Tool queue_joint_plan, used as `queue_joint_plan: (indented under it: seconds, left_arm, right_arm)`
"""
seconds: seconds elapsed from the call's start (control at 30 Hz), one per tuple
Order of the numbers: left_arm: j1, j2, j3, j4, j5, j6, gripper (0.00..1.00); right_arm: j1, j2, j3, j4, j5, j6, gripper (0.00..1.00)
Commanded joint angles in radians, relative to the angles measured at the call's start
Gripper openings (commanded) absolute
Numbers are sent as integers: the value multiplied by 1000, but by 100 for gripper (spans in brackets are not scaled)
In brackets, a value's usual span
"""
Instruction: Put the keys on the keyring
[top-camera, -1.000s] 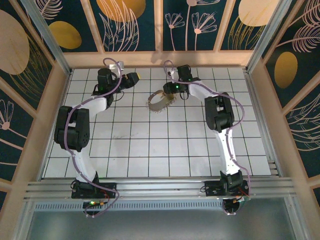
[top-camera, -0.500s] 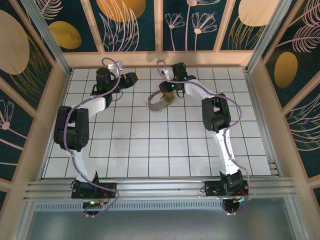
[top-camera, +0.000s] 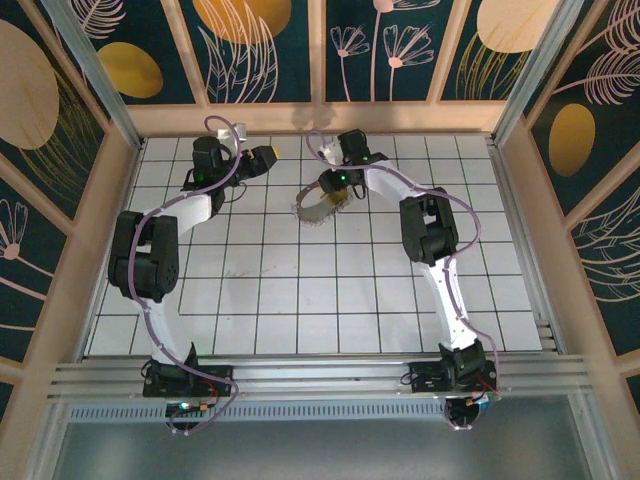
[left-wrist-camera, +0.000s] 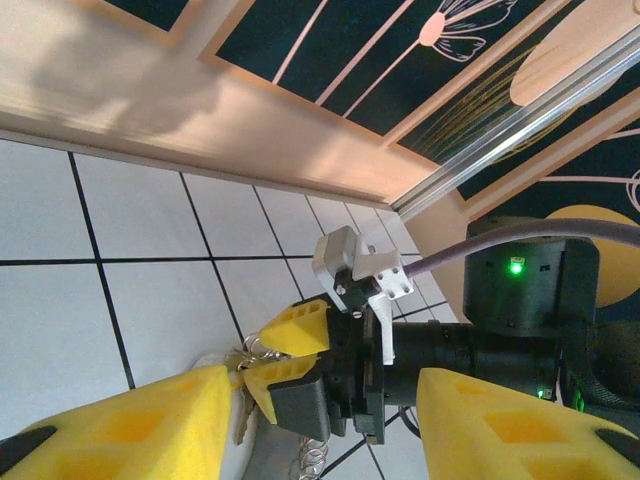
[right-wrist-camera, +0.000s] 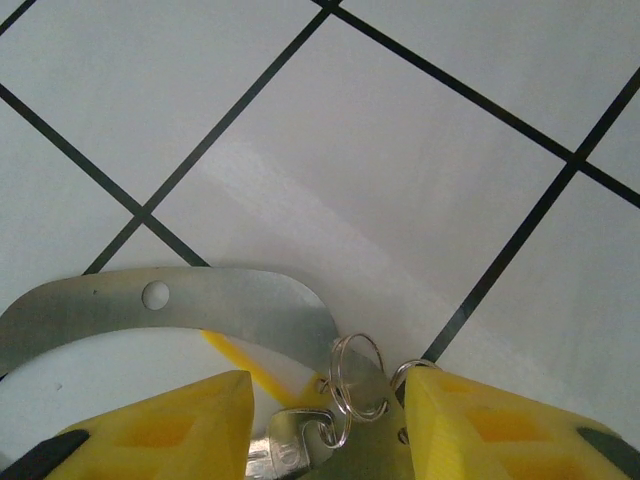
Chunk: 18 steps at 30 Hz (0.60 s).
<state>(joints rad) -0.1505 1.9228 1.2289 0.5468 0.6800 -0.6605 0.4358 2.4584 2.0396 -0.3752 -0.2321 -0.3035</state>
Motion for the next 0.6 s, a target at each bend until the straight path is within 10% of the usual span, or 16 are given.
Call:
queue_joint_plan:
  seconds: [0.0, 0.33, 0.57]
  left_arm:
    - [6, 18, 34, 45, 26, -16, 53]
    - [7, 25, 34, 53, 33, -22, 53]
    - [6, 25, 34, 65, 32, -32, 53]
  right_arm:
    - [11, 41, 43, -31, 7, -31, 44]
    - [17, 73, 77, -44, -4, -28, 40]
    - [18, 63, 67, -59, -23, -33, 3]
